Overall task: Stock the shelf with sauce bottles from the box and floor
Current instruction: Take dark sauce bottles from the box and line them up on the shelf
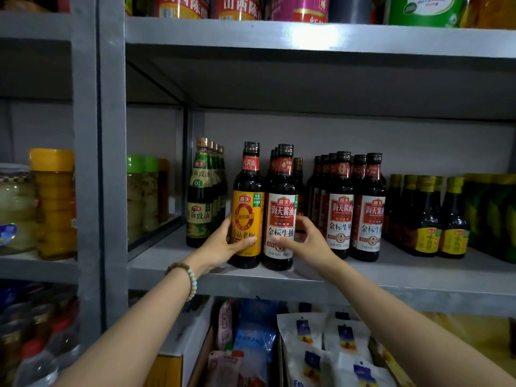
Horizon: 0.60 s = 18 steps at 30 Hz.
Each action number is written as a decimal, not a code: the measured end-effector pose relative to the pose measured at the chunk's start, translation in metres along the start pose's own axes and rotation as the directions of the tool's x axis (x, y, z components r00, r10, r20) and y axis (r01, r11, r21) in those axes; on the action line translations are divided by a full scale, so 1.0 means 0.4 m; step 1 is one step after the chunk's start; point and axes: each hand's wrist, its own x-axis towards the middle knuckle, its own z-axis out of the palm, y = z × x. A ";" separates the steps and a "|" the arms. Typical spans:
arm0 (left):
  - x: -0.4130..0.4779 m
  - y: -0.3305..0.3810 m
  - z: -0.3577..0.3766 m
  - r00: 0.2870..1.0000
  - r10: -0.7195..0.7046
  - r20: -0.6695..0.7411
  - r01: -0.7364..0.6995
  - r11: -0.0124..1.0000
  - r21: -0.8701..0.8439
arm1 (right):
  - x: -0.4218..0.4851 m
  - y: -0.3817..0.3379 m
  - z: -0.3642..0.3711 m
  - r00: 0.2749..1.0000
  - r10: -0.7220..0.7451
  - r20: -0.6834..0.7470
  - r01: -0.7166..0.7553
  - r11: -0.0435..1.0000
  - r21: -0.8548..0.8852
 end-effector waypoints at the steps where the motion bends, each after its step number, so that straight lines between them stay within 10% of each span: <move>1: 0.001 -0.001 0.001 1.000 0.001 0.001 -0.001 1.000 -0.002 | 0.001 0.000 0.001 1.000 -0.003 -0.004 0.003 1.000 -0.007; 18: 0.007 -0.002 0.018 0.999 0.027 -0.035 -0.025 0.998 0.051 | 0.004 0.011 0.010 0.999 -0.005 -0.039 0.004 0.999 -0.042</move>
